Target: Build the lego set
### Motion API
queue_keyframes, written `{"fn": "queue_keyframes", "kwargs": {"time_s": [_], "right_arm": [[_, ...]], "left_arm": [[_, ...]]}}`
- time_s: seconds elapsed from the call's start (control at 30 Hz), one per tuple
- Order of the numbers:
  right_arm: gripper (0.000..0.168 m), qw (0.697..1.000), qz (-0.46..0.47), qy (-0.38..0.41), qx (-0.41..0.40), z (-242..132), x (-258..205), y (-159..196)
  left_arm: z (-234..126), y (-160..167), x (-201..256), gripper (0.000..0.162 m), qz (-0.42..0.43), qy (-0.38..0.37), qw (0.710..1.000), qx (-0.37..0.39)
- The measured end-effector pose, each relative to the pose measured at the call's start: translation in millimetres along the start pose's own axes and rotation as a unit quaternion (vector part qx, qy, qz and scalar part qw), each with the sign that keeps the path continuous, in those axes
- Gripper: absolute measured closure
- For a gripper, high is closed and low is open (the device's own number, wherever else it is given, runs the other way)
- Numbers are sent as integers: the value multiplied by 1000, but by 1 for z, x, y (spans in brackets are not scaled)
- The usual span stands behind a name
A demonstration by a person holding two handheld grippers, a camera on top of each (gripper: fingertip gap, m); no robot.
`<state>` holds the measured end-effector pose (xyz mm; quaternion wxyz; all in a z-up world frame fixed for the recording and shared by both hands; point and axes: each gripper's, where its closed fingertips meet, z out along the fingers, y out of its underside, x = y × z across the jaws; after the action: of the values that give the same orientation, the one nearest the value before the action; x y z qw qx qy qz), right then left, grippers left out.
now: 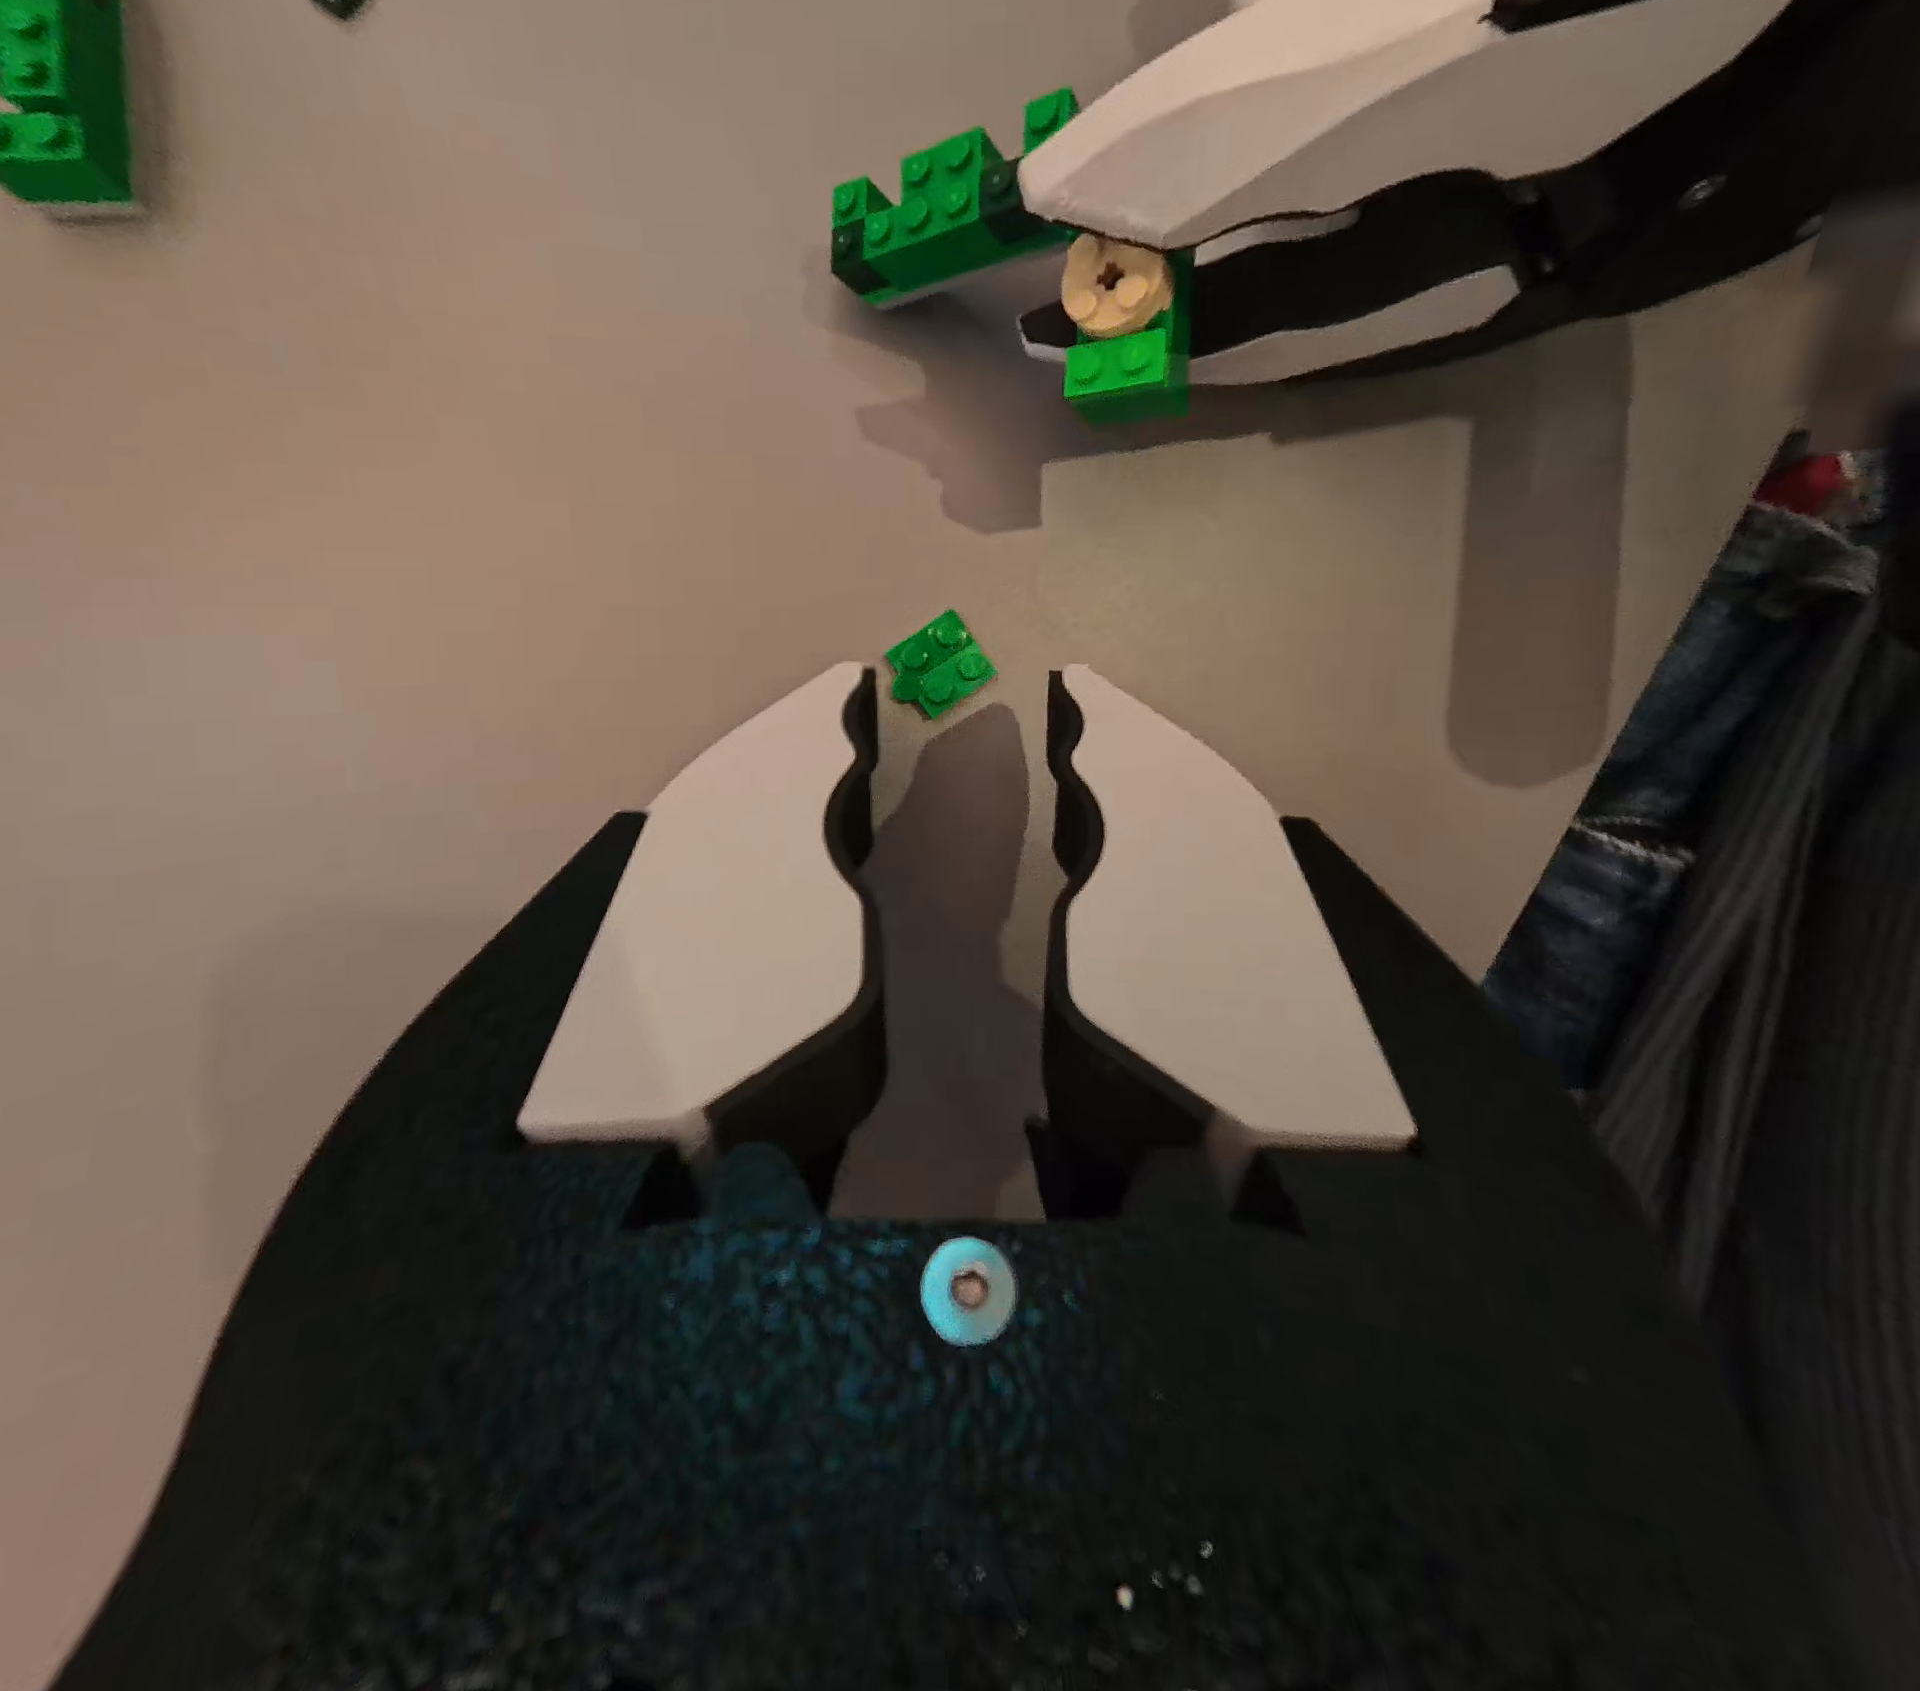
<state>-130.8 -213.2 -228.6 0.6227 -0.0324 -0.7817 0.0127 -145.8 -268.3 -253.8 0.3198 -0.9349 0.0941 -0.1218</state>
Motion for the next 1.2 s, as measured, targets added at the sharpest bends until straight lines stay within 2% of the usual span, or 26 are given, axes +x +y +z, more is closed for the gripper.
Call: {"fn": "queue_keyframes", "kwargs": {"time_s": [0.2, 0.33, 0.5, 0.63, 0.7, 1.0, 1.2], "right_arm": [[144, 1000, 2, 0, -1, 1, 0, 0], [144, 1000, 4, 0, -2, 1, 0, 0], [144, 1000, 8, 0, -1, 1, 0, 0], [144, 1000, 8, 0, -1, 1, 0, 0], [144, 1000, 8, 0, -1, 1, -1, 0], [144, 1000, 0, 3, 0, 1, -1, -1], [144, 998, -67, 20, -1, 1, -4, -7]], "left_arm": [[10, 4, -6, 123, 19, -95, 995, 5], [9, 0, -16, 126, 35, -146, 989, 15], [2, 6, -23, 128, 38, -162, 986, 2], [6, 7, -12, 124, 44, -107, 993, 8], [7, 7, -13, 123, 49, -103, 993, 5], [10, 3, -7, 144, 38, -53, 998, 9], [-3, -28, 26, 144, -51, 111, 985, 119]]}}
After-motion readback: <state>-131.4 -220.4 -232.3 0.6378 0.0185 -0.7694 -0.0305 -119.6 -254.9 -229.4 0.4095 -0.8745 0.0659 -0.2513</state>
